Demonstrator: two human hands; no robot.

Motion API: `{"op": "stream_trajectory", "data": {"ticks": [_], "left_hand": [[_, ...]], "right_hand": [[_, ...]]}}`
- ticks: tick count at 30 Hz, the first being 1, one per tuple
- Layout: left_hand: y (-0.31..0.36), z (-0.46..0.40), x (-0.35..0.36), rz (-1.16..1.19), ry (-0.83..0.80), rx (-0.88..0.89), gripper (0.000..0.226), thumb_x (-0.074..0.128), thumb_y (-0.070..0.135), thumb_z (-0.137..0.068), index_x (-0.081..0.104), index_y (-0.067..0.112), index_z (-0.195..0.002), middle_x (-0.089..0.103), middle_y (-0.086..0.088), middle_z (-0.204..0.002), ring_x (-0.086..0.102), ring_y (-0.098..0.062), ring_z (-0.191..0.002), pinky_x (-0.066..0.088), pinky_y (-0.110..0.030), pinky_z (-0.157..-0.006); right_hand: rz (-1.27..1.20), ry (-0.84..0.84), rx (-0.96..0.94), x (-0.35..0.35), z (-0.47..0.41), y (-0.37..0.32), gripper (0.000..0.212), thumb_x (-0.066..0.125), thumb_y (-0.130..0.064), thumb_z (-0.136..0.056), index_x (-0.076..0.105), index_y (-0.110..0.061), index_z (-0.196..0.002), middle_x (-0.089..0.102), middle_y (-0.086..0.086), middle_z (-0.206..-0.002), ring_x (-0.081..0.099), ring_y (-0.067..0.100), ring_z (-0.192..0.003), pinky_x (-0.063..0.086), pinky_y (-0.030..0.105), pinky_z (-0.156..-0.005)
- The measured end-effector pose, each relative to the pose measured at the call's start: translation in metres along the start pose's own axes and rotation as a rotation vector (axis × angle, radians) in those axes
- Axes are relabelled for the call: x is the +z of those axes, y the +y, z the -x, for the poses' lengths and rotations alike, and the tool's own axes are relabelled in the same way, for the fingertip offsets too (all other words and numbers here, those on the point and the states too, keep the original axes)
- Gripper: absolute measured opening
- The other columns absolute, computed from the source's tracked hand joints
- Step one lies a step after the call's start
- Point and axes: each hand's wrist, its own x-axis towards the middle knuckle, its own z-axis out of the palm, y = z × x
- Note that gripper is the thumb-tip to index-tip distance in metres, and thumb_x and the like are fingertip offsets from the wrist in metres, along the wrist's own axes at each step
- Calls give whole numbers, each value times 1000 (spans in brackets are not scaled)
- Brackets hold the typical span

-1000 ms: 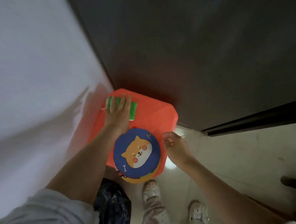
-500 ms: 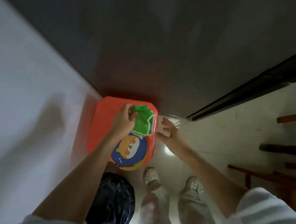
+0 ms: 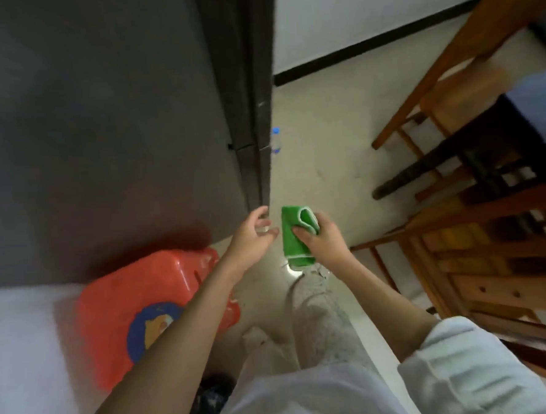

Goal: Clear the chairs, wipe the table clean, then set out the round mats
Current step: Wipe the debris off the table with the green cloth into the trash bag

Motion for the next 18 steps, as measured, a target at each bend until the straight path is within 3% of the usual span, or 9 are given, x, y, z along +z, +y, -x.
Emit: {"op": "stream_trajectory", "data": {"ticks": [3, 7, 10, 12, 18], "left_hand": [[56, -37, 44, 8, -51, 18, 51, 56, 13, -92, 37, 12, -140, 56, -8, -122, 58, -24, -104, 45, -37, -93], [139, -92, 100, 52, -110, 33, 36, 45, 20, -98, 45, 13, -133, 58, -3, -108, 56, -17, -90, 45, -23, -67], [188, -136, 129, 93, -43, 65, 26, 45, 21, -98, 56, 8, -118, 63, -11, -112, 58, -18, -95, 51, -35, -85], [216, -164, 149, 88, -1, 103, 16, 48, 20, -96, 60, 11, -103, 64, -11, -104, 58, -20, -97, 48, -42, -95], [279, -219, 214, -2, -72, 70, 19, 51, 19, -95, 64, 7, -101, 62, -2, -85, 55, -12, -76, 42, -22, -64]], "right_hand": [[6, 98, 13, -57, -27, -8, 26, 61, -14, -86, 56, -4, -109, 63, 12, -99, 57, 23, -90, 44, 32, -80], [-39, 194, -59, -129, -82, -33, 24, 57, -19, -88, 58, -10, -111, 65, 15, -109, 59, 32, -104, 47, 37, -86], [-90, 231, -87, -173, -117, -53, 23, 50, -15, -91, 58, -8, -112, 65, 15, -111, 58, 30, -105, 44, 33, -83], [-144, 263, -72, -200, -137, -63, 22, 48, -13, -91, 58, -8, -110, 65, 16, -109, 59, 31, -103, 44, 33, -82], [-277, 413, 121, -272, -187, -70, 27, 45, -12, -90, 57, -10, -114, 63, 17, -113, 57, 33, -105, 45, 35, -85]]}}
